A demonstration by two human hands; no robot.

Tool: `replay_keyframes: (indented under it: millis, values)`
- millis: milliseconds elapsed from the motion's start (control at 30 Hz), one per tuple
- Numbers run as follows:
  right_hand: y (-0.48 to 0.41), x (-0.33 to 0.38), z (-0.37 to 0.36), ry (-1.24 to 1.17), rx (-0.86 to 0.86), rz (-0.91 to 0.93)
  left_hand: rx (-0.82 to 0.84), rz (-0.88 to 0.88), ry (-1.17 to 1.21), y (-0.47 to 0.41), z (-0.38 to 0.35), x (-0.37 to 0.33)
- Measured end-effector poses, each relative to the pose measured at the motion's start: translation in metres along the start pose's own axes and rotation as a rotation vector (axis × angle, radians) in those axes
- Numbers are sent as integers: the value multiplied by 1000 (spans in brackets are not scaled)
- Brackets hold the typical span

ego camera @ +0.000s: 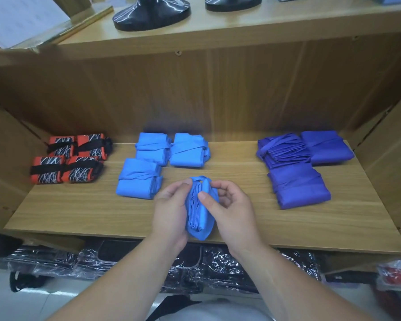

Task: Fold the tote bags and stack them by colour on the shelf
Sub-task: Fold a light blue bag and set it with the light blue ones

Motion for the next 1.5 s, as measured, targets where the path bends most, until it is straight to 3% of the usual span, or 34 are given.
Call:
replay_keyframes:
  millis: [133,300,400,700,1033,1233,1333,1500]
  values:
    - [-2,6,7,19,0,41,116,-120,-166,4,3,-3]
    - [-2,6,16,47,3,72,135,-295,-476,6,7,-17]
    - [-2,4,15,54,3,75,114,-323,-500,7,6,-19]
    - [-6,3,8,105,-22,102,134,-11,-109,10,-6,-20]
    - [-9,9,8,175,-4,169,219,81,-310,11,-2,-27]
    - [-8,8,16,83,-17,109,249,118,-365,10,1,-30]
    - [-9,13,20,32,-30,102,231,33,-452,10,-2,-30]
    - [-11,21,22,34,-61,166,41,-254,-642,7,-6,-21]
Point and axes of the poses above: each hand's wrist, its own y-axis away from the middle knuckle, its own z-axis out of the back of the hand, x = y × z, the point moved 2 cm from there along -y, towards the middle knuckle, and after that the axes turned 15 degrees about z, right-handed, at the moved point
